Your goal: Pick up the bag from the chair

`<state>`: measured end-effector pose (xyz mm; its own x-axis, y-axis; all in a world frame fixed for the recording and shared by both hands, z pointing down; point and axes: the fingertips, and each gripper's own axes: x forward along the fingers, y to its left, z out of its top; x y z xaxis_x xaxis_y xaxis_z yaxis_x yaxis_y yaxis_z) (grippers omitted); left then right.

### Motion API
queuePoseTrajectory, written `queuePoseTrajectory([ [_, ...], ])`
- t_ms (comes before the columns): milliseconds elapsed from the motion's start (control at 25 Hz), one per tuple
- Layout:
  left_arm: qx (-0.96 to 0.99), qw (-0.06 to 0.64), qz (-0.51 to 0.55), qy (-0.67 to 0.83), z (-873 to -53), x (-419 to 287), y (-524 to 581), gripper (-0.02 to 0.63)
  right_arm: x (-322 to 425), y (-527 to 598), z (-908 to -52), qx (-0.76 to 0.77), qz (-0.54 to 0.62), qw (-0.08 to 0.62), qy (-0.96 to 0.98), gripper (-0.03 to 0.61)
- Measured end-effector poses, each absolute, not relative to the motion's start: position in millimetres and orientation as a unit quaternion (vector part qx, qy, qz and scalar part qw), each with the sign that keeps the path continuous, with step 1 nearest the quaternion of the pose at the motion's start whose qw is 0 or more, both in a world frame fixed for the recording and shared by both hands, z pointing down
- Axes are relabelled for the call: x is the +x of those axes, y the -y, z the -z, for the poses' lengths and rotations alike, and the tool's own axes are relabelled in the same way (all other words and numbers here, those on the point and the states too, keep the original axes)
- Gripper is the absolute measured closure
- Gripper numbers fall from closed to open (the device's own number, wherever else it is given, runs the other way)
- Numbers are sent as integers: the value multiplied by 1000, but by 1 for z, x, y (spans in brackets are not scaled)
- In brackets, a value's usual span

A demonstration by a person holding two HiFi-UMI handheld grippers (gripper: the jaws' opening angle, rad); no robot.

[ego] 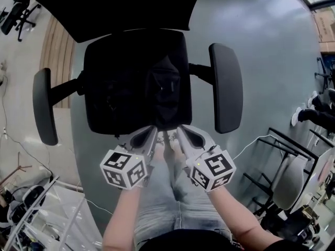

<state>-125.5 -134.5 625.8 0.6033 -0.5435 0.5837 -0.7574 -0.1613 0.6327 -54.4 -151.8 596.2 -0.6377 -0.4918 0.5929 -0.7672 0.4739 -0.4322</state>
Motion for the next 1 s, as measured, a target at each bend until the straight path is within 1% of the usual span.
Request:
queuePoseTrajectory([
  [320,739,494,-112,443,-679,-131,137,592,-51,153,-649,398,-360,222,814,578],
  [520,734,500,-112,445,-697,-127,142,592,-57,149,-664,387,-348,245,818,578],
  [680,735,500,-111,444,-708,-130,155,584,-64,151,-674,387,-350,249,816,578],
  [720,735,499,-114,444,-711,-131,158,563,-66,151,-675,387,-349,250,816,578],
  [800,733,502,-115,444,-716,-133,164,467,-67,150,-679,388,-350,251,815,578],
  [880,731,508,-106,443,-722,-133,169,457,-67,149,-684,388,-354,253,812,578],
  [1000,724,525,-92,439,-730,-132,175,391,-64,150,-692,393,-363,254,806,578],
])
